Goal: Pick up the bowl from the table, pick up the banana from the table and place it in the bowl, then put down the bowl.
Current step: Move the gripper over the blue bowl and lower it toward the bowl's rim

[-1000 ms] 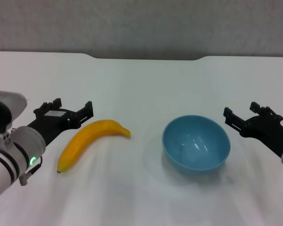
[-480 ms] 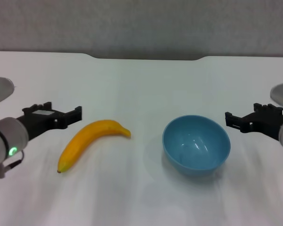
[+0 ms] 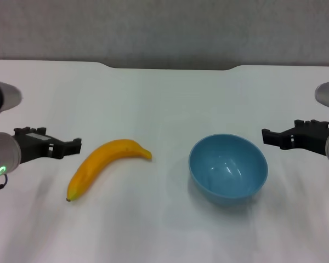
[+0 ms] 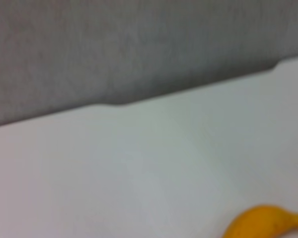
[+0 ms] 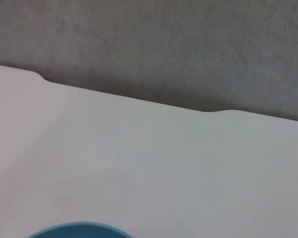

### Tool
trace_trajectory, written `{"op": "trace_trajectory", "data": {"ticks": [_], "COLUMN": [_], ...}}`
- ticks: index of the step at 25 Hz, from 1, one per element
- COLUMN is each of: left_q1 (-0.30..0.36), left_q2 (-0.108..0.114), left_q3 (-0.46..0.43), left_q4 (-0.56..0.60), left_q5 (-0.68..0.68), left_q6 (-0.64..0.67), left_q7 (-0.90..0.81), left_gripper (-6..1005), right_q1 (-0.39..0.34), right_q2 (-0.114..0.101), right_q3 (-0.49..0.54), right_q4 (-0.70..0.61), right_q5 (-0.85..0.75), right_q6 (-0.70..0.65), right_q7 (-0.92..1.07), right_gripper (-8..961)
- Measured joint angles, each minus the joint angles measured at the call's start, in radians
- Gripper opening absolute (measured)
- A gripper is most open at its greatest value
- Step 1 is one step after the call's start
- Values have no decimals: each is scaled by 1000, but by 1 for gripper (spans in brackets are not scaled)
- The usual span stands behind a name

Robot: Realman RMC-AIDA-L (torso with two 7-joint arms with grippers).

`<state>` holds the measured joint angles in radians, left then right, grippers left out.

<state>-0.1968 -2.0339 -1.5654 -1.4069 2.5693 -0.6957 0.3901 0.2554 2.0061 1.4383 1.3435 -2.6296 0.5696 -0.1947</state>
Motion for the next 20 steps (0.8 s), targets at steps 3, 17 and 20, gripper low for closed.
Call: {"op": "trace_trajectory", "data": {"ticks": [3, 17, 20], "left_q1": [-32, -47, -44], "left_q2": [-1, -5, -5], "left_q3": [14, 86, 86], "left_q4": [-19, -8, -4], "left_q5": [83, 82, 82], "left_q6": [-69, -26, -19], "left_q7": [-56, -58, -58], "left_gripper": [910, 909, 909], "right_q1": [-8, 49, 100], "right_q2": [1, -1, -1], "right_q3": [-6, -11, -11], "right_q4": [-11, -187, -220], "right_q5": [27, 165, 179], "right_q6": [-35, -84, -40], "right_q7": [4, -10, -10], "right_gripper": [865, 866, 866]}}
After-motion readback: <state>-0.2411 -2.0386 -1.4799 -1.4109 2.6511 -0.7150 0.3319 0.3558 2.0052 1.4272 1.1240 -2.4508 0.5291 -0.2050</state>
